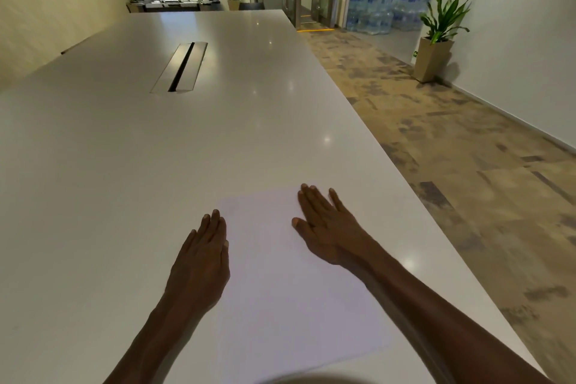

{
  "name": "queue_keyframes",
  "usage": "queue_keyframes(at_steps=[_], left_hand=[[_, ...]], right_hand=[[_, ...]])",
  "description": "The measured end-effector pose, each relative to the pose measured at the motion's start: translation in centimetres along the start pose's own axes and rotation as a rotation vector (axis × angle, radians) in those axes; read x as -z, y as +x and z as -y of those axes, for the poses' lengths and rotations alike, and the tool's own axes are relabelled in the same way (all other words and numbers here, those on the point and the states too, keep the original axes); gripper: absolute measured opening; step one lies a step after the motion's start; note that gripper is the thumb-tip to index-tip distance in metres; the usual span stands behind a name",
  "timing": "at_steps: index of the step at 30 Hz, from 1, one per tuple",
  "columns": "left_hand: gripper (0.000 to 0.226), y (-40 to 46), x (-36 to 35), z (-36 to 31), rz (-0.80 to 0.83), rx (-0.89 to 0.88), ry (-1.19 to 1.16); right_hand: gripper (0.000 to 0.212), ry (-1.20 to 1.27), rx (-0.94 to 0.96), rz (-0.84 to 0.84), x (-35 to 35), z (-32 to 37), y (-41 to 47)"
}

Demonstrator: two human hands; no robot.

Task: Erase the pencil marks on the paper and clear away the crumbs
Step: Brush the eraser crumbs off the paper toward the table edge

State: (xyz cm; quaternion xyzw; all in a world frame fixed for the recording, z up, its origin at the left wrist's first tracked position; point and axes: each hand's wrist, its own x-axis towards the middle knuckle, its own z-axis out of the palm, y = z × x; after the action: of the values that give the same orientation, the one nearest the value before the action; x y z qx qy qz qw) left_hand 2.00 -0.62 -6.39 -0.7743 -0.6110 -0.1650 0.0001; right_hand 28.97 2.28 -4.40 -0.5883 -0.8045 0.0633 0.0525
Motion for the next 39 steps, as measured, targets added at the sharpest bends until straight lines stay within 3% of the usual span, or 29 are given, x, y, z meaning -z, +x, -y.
queue_keyframes(at_steps=[4,6,9,11,14,20,23,28,33,39], left_hand=[[0.064,0.1,-0.1,0.0,0.002,0.014,-0.004],[0.064,0.1,0.0,-0.1,0.005,0.008,-0.009],[0.063,0.0,0.0,-0.1,0.012,0.010,-0.010],[0.065,0.1,-0.2,0.1,0.014,0.012,-0.009],[0.066,0.1,-0.3,0.1,0.012,0.021,-0.023],[0.064,0.1,-0.1,0.1,0.014,0.011,-0.030],[0.065,0.0,0.0,0.1,0.022,0.014,-0.036],[0.065,0.1,0.1,-0.1,0.025,0.015,-0.040],[0.068,0.0,0.2,0.0,0.025,0.018,-0.064],[0.056,-0.1,0.4,0.1,0.032,0.002,-0.154]], right_hand=[[0.113,-0.020,-0.148,-0.019,0.5,-1.4,-1.1],[0.100,-0.042,-0.164,-0.076,0.6,-1.2,-1.8],[0.079,-0.058,-0.004,-0.163,0.2,0.9,-2.4],[0.073,-0.002,0.093,-0.128,-0.2,2.5,-2.2],[0.084,0.033,0.075,0.001,-0.3,2.9,-1.5],[0.114,-0.041,-0.061,-0.035,0.1,-1.5,-1.1],[0.109,-0.085,-0.108,-0.057,0.7,-2.6,-1.9],[0.082,-0.132,-0.109,-0.158,0.6,-1.7,-5.3],[0.073,-0.111,-0.177,-0.220,0.1,0.7,-8.9],[0.101,0.030,-0.267,-0.179,0.8,2.2,-10.6]])
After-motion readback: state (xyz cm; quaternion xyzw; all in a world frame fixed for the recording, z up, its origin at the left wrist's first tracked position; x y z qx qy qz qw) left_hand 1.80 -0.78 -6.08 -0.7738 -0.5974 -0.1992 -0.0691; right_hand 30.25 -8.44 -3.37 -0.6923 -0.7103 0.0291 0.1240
